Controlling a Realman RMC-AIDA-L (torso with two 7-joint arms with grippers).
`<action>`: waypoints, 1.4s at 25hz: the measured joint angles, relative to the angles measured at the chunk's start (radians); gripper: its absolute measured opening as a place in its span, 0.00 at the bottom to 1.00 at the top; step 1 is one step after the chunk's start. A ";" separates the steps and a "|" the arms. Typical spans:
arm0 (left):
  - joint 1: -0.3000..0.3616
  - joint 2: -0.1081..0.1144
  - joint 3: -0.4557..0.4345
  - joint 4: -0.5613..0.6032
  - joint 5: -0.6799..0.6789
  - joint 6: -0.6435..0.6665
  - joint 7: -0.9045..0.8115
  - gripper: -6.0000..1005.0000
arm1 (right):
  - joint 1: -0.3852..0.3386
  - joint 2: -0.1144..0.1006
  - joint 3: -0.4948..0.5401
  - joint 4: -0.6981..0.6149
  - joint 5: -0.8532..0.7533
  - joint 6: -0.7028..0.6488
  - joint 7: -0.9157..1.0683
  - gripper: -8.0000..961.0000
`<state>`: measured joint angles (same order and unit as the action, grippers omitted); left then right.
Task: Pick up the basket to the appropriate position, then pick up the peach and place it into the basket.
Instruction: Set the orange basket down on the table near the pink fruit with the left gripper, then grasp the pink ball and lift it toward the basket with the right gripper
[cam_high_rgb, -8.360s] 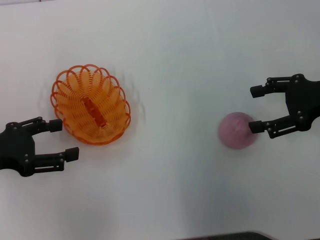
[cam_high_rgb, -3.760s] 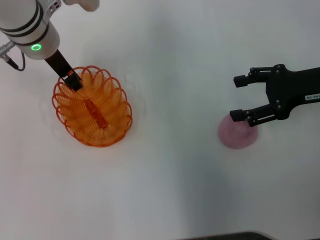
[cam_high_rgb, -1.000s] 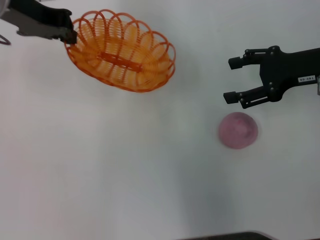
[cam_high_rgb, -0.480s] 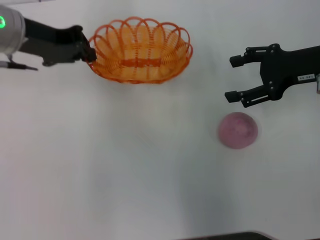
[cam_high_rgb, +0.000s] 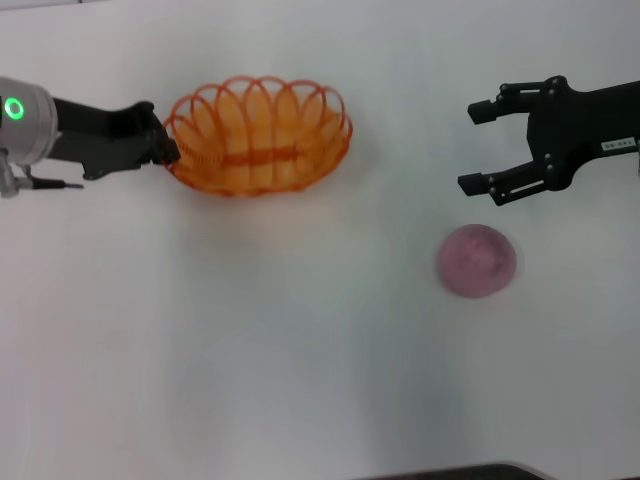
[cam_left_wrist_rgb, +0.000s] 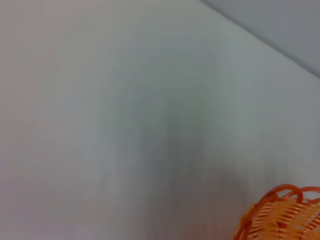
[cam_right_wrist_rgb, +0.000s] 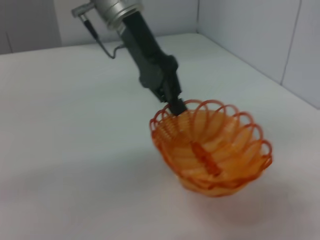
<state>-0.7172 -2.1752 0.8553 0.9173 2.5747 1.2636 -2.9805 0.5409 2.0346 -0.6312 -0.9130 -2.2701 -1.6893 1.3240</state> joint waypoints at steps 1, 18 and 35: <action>0.002 0.000 0.004 -0.007 0.000 -0.003 0.000 0.06 | 0.000 0.000 -0.002 -0.001 0.000 0.004 0.000 0.98; 0.155 0.005 0.088 0.239 -0.093 0.088 0.062 0.50 | 0.006 0.014 -0.051 -0.035 0.000 0.001 0.035 0.98; 0.368 0.017 -0.065 0.284 -0.649 0.550 1.194 0.69 | 0.049 -0.020 -0.039 -0.035 0.119 -0.009 0.351 0.98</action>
<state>-0.3492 -2.1578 0.7902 1.2018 1.9259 1.8137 -1.7860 0.5904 2.0149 -0.6707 -0.9478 -2.1510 -1.6982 1.6754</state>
